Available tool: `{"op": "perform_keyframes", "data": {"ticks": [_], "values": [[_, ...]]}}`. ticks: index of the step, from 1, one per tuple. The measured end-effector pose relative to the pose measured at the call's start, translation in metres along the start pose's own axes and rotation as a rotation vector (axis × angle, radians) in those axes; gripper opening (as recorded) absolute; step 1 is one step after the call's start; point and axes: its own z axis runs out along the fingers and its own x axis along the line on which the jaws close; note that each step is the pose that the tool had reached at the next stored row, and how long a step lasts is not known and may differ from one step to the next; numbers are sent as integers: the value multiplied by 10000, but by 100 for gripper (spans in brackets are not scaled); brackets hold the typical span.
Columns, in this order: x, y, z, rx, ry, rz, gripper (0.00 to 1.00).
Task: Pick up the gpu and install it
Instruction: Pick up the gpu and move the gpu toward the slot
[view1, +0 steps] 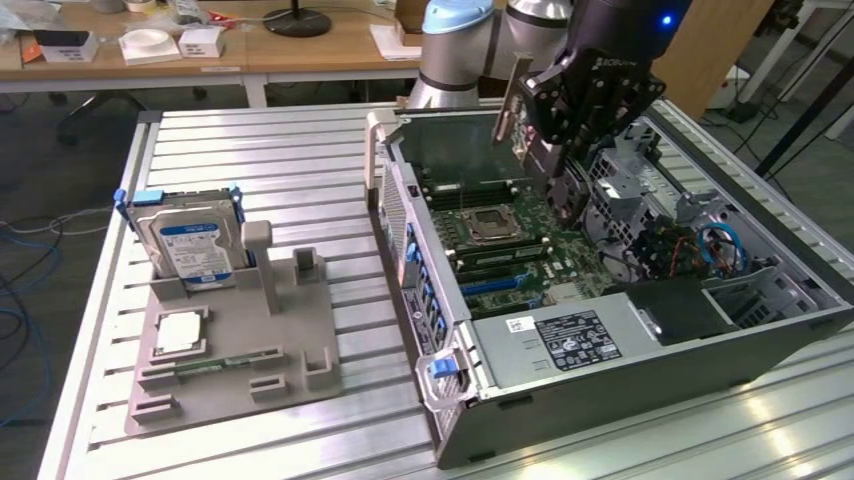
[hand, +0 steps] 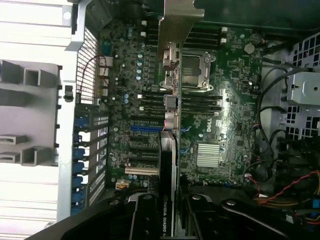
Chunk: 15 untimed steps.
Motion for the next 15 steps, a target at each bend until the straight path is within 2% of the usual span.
{"op": "perform_keyframes", "data": {"ticks": [15], "values": [[-365, -16, -4, 0, -1, -1, 26]]}}
